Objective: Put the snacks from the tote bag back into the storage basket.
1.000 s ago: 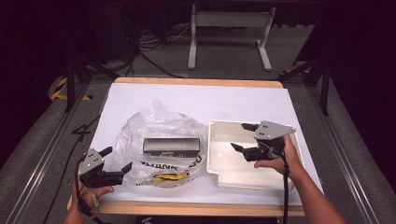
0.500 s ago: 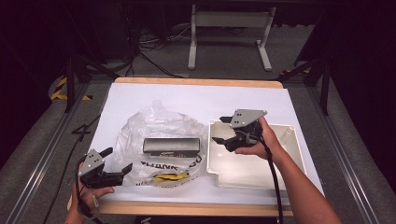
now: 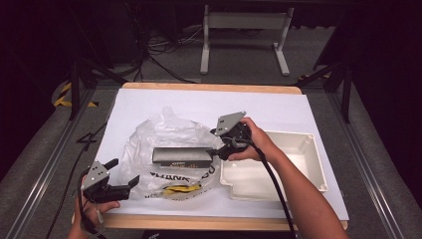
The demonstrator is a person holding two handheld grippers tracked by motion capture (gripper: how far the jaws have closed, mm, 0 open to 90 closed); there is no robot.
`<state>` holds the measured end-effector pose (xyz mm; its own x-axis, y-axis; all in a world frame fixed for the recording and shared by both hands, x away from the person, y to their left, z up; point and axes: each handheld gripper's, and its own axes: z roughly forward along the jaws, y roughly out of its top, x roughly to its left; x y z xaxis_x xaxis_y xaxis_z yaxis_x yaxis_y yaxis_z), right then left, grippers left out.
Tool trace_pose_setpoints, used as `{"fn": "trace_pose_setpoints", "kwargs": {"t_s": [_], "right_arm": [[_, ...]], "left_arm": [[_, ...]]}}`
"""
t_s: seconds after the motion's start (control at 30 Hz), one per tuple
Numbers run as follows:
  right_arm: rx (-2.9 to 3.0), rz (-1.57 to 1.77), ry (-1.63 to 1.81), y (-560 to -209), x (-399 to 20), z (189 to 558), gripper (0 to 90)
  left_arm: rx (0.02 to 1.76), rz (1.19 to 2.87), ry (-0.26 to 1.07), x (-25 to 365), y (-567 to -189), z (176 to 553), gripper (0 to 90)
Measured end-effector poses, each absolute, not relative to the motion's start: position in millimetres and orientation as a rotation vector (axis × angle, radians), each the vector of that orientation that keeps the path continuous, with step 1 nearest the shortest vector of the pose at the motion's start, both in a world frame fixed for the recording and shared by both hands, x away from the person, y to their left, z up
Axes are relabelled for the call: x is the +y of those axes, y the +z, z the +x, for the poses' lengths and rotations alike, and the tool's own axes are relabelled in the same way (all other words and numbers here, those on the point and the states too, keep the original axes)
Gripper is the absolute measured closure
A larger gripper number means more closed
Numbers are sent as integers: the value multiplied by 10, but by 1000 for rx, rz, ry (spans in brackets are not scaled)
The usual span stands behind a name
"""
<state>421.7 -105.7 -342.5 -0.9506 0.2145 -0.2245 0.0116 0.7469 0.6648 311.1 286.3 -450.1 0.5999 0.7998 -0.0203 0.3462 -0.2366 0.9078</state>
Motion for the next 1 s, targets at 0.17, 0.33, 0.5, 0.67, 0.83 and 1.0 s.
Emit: {"fn": "trace_pose_setpoints", "kwargs": {"t_s": [0.17,0.33,0.5,0.67,0.83,1.0], "right_arm": [[2747,143,969,-3517,-901,4289,333],[2809,129,921,-3598,-821,4351,314],[2846,126,884,-3649,-754,4404,314],[2882,122,794,-3708,-669,4433,314],[2924,107,746,-3782,-577,4461,325],[2947,129,688,-3850,-499,4494,354]], "left_arm": [[923,1829,566,2856,-4501,3111,58],[921,1832,565,2857,-4503,3118,58],[919,1833,566,2852,-4500,3118,58],[916,1833,563,2855,-4500,3116,58],[913,1836,558,2849,-4506,3119,58],[910,1843,553,2841,-4509,3123,59]]}}
